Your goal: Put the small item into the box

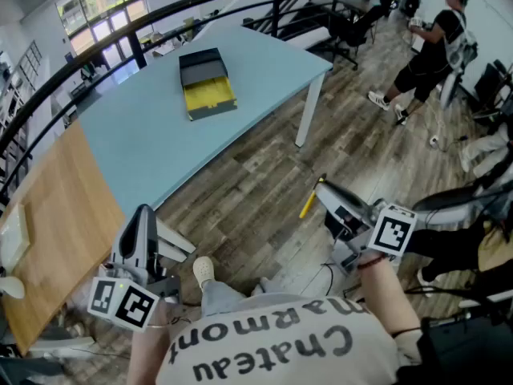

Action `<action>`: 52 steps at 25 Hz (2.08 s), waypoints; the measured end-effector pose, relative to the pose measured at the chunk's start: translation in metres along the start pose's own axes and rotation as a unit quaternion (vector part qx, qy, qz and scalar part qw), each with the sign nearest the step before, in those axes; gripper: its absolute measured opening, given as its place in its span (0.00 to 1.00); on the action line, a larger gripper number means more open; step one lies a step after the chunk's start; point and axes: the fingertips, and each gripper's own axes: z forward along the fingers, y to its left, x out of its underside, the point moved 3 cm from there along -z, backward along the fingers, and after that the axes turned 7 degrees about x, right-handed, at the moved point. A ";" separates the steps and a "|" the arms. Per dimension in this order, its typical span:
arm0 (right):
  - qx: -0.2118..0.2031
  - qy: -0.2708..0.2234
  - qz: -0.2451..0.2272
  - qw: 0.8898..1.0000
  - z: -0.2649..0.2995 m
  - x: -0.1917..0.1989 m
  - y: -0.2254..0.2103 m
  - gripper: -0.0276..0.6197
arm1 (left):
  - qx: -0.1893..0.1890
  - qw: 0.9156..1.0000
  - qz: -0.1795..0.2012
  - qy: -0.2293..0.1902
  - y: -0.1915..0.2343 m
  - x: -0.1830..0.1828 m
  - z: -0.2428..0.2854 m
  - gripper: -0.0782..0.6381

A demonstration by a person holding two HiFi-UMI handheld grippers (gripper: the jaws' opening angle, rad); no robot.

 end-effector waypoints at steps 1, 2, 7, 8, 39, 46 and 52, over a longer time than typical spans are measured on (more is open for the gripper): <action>0.000 0.000 -0.001 1.000 0.000 0.000 0.000 0.17 | 0.000 1.000 0.000 -0.001 0.000 -0.001 0.000 0.11; 0.000 0.000 -0.001 1.000 0.000 -0.001 0.000 0.17 | 0.000 1.000 0.000 -0.003 0.000 -0.002 0.000 0.11; 0.002 0.005 0.001 1.000 0.000 0.000 0.001 0.17 | -0.003 1.000 0.000 -0.003 0.000 -0.004 0.000 0.11; 0.004 0.008 0.002 1.000 -0.001 0.001 -0.001 0.17 | -0.004 1.000 -0.001 -0.002 0.000 -0.003 0.000 0.11; 0.051 -0.032 0.039 0.997 0.337 -0.049 -0.019 0.17 | 0.072 0.995 -0.045 0.057 0.292 -0.058 0.203 0.11; 0.051 -0.035 0.062 0.996 0.352 -0.047 -0.015 0.17 | 0.090 0.989 -0.054 0.102 0.302 -0.049 0.213 0.11; 0.048 -0.005 0.041 0.998 0.365 -0.043 -0.004 0.17 | 0.105 0.985 -0.072 0.116 0.304 -0.041 0.215 0.11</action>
